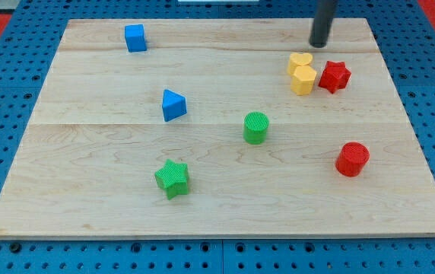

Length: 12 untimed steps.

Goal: Move the red circle to the red star

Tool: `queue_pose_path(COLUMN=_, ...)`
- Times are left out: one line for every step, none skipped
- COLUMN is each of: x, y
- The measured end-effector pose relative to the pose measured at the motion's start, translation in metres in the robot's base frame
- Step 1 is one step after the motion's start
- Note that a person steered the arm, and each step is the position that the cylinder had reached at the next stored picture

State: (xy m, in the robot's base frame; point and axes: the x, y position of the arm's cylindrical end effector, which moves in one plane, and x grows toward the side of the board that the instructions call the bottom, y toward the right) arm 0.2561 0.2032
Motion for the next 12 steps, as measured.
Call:
queue_pose_path(x=0.013, y=0.075)
queue_pose_path(x=0.064, y=0.109)
queue_pose_path(x=0.117, y=0.114)
queue_pose_path(x=0.163, y=0.115)
queue_pose_path(x=0.213, y=0.115)
queue_pose_path(x=0.262, y=0.083)
queue_pose_path(x=0.293, y=0.037)
queue_pose_path(x=0.294, y=-0.019)
queue_pose_path(x=0.282, y=-0.033)
queue_pose_path(x=0.249, y=-0.029)
queue_pose_path(x=0.224, y=-0.015)
queue_pose_path(x=0.221, y=0.008)
